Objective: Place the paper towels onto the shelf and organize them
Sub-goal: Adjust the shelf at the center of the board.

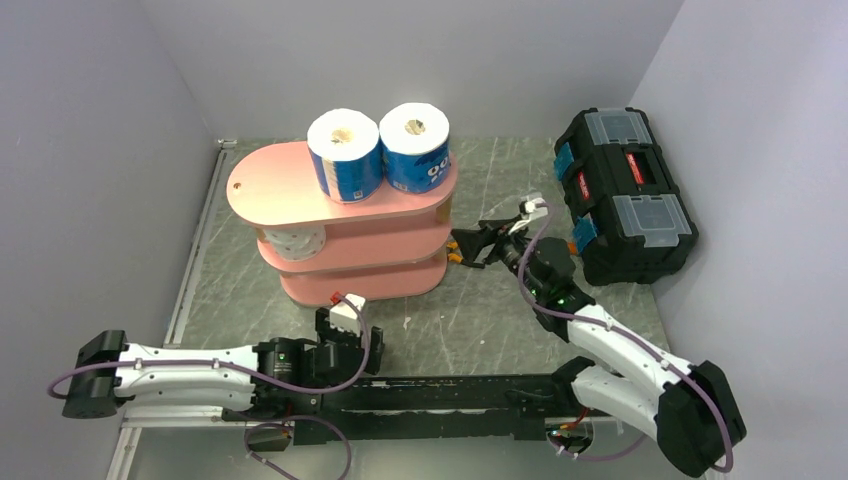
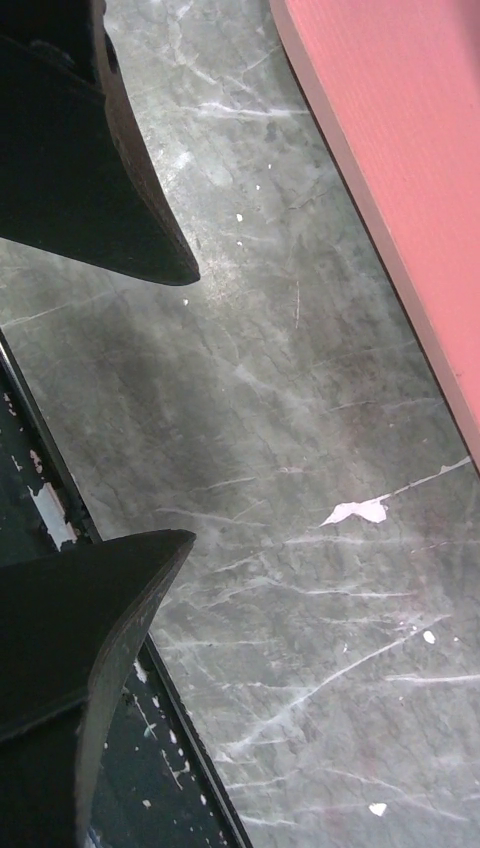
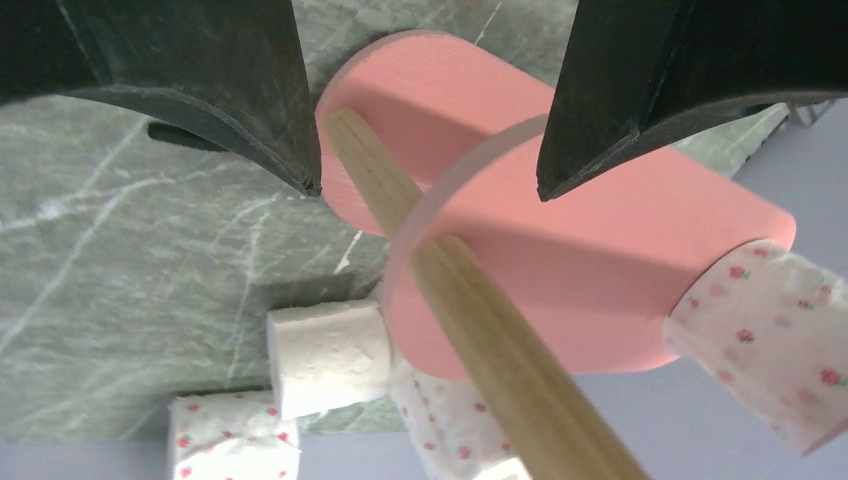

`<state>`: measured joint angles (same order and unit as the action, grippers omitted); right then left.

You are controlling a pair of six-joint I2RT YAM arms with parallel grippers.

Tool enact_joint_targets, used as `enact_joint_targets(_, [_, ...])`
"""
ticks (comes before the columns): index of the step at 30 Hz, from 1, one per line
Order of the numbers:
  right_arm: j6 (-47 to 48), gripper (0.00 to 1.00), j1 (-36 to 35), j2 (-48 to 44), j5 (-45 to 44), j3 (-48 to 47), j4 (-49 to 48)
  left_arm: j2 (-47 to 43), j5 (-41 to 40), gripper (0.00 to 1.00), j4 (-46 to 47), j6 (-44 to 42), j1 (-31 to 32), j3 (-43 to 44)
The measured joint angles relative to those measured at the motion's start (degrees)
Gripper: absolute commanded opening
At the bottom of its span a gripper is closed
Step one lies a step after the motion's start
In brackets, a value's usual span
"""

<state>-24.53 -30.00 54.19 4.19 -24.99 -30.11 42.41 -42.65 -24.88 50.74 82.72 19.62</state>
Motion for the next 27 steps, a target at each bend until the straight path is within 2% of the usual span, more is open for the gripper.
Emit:
enact_joint_targets(6, [4.7, 0.77, -2.3, 6.1, 3.2, -4.7, -2.7, 2.3, 1.1, 0.99, 2.1, -1.5, 0.0, 0.0])
enact_joint_targets(16, [7.9, 0.67, -3.5, 18.9, 2.4, -12.8, -7.5, 7.1, 2.4, 0.99, 4.4, -3.5, 0.0, 0.0])
enact_joint_targets(22, [8.1, 0.53, -4.2, 24.2, 4.3, -15.7, -9.8, 10.3, 2.8, 0.99, 4.9, -4.6, 0.0, 0.7])
enact_joint_targets(27, [8.7, 0.46, -4.6, 28.5, 4.6, -18.8, -11.1, 13.0, 2.8, 0.99, 5.1, -4.9, 0.0, 2.1])
